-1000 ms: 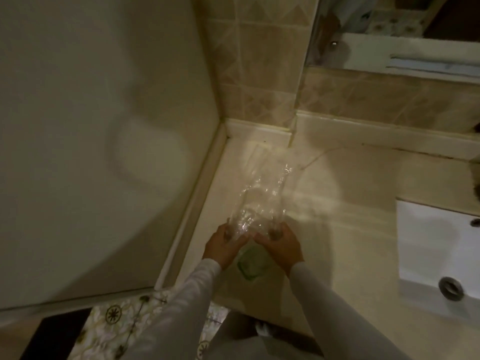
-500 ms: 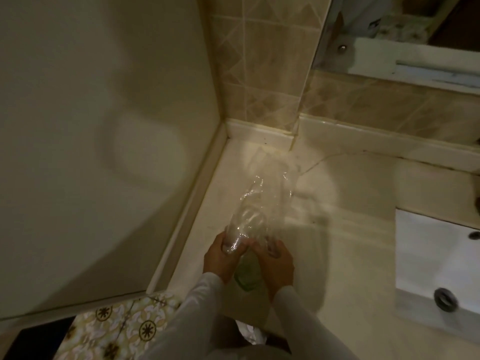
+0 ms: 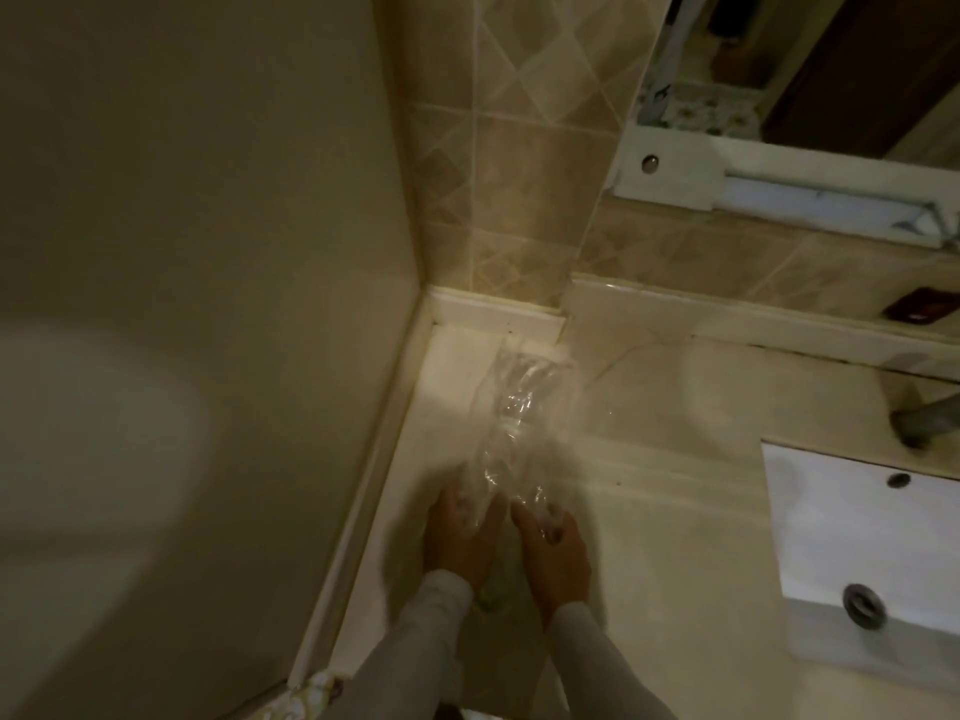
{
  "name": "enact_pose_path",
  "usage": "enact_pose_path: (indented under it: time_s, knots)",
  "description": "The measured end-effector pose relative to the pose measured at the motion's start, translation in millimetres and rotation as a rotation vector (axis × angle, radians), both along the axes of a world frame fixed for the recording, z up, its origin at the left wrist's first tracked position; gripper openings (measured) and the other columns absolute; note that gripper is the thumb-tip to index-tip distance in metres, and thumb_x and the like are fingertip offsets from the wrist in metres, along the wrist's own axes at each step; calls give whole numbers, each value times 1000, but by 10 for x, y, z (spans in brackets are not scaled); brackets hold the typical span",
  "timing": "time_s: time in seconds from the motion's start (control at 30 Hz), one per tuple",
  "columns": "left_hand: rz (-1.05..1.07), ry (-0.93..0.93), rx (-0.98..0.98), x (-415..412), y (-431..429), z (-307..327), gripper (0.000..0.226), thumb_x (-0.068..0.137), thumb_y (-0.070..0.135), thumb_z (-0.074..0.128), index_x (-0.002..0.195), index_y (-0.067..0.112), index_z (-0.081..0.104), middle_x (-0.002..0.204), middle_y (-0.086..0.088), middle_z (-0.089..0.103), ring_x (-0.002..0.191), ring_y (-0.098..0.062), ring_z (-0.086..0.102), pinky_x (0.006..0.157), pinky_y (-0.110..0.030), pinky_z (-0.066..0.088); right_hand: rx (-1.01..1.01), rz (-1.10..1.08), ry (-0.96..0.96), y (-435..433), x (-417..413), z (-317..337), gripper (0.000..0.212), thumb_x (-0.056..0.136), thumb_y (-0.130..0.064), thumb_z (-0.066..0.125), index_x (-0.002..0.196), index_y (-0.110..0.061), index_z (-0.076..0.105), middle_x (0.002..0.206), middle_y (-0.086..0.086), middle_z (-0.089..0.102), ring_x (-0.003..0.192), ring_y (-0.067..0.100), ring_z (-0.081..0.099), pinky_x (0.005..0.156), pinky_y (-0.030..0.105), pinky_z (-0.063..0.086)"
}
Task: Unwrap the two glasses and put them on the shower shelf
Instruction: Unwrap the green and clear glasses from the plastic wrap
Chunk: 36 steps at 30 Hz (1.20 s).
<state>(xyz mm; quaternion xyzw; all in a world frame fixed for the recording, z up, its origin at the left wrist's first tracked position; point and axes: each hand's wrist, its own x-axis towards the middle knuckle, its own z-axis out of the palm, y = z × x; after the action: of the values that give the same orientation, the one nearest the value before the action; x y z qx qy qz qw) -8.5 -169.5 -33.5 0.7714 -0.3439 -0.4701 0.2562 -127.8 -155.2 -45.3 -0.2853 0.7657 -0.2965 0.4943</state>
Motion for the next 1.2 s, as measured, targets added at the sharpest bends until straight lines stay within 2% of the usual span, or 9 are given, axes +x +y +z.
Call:
enact_pose_path:
  time_s: [0.13,0.23,0.37,0.5,0.63,0.73,0.93,1.1,1.2]
  knots:
    - [-14,-5,-75,14,-482,50,88,81,63,66,152,19,36,154,-7,44,140,-27,42,116,-39,34,-2,-42,-4,-324,-156,-28,90,75,-66,77,147,-21,49,128,6,67,121,28,62,104,39,47]
    - [-154,-83,-79,29,-935,72,88,84,63,62,153,19,31,153,-10,45,138,-29,44,116,-41,34,-23,-68,-20,-697,-304,3,89,71,-67,77,145,-29,48,98,-12,65,104,23,62,94,34,45]
    - [-279,-73,-74,-25,-1378,116,77,82,66,63,147,29,41,144,-8,56,130,-30,53,110,-38,41,-26,7,-46,-1083,-432,11,93,66,-69,75,146,-30,45,116,-3,67,107,22,62,101,38,48]
    - [-347,-39,-34,-123,-1623,19,75,89,56,62,152,27,34,151,-4,50,136,-26,49,114,-38,37,-83,7,-102,-1398,-483,-34,78,61,-69,78,127,-29,66,114,-6,76,108,20,70,100,48,54]
    - [-345,25,-45,-183,-1740,-51,71,91,54,61,152,27,37,149,-3,52,136,-21,49,115,-37,37,-151,-1,-151,-1614,-462,-119,58,71,-48,84,123,-29,68,109,-8,78,101,14,74,96,48,59]
    - [-354,99,-107,-217,-1784,-83,50,98,41,58,144,23,49,146,-3,56,127,-18,56,112,-34,40,-194,24,-164,-1737,-398,-171,64,80,-37,84,137,-22,60,123,3,74,110,20,71,99,49,56]
    - [-152,396,-194,-228,-1655,-79,45,99,16,60,143,18,51,140,-5,60,126,-14,58,110,-32,45,-266,-21,-228,-1690,-268,-108,34,79,-36,84,107,-28,66,109,5,76,105,27,72,96,52,57]
    - [-13,537,-313,-181,-1372,20,44,99,29,58,142,19,54,144,1,57,133,-10,53,109,-28,46,-305,-63,-255,-1360,-92,227,50,69,-58,80,106,-26,67,106,2,76,99,20,72,90,48,60]
    - [106,636,-323,-211,-1195,144,42,100,43,51,135,22,60,134,-5,66,126,-21,60,103,-41,51,-332,-66,-198,-1136,8,417,48,69,-60,81,104,-29,66,106,-4,74,99,17,71,85,36,60]
